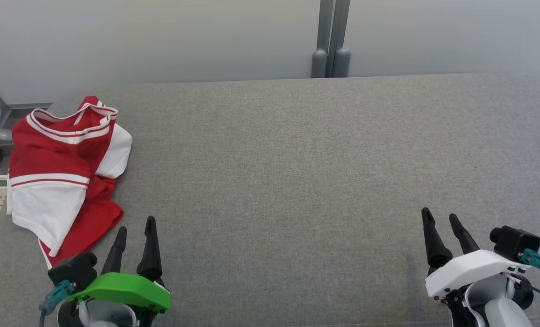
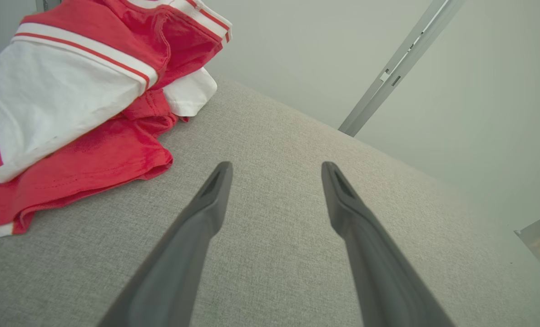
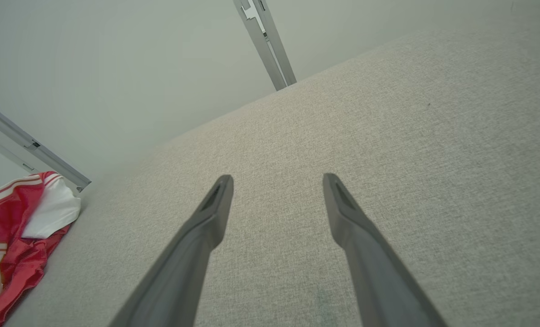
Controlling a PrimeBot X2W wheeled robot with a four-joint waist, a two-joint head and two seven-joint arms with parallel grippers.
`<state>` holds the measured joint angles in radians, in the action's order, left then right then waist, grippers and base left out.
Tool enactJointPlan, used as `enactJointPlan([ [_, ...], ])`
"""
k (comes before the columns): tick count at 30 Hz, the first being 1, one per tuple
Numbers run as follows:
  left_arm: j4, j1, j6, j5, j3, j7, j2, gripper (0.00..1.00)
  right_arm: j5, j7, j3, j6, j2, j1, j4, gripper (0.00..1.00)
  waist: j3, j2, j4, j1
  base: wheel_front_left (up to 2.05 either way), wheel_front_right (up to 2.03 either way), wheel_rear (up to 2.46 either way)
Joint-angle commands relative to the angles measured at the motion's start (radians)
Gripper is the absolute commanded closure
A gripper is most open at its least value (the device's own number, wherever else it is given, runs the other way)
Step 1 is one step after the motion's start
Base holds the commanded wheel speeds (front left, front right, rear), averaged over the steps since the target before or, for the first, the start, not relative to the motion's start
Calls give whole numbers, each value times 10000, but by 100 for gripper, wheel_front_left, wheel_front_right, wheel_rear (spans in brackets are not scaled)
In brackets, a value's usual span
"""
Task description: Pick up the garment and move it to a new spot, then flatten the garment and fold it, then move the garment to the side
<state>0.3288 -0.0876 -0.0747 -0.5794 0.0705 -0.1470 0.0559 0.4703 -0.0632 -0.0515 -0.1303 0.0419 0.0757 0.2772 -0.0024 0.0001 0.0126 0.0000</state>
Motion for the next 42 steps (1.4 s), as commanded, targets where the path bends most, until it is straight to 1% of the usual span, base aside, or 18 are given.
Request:
enactJointPlan([
  [1, 26, -247, 32, 277, 31, -97, 91, 0, -362, -61, 22, -4, 62, 186, -89, 0, 4, -1, 6, 0, 0, 0, 0],
  [19, 387, -483, 178, 1765, 210, -522, 128, 0, -2059, -158, 216, -4, 82, 292, 46, 0, 17, -1, 60, 0, 0, 0, 0],
  [42, 707, -625, 328, 3254, 386, -992, 184, 0, -3850, -482, 453, -5, 100, 526, 466, 0, 86, -1, 105, 0, 0, 0, 0],
])
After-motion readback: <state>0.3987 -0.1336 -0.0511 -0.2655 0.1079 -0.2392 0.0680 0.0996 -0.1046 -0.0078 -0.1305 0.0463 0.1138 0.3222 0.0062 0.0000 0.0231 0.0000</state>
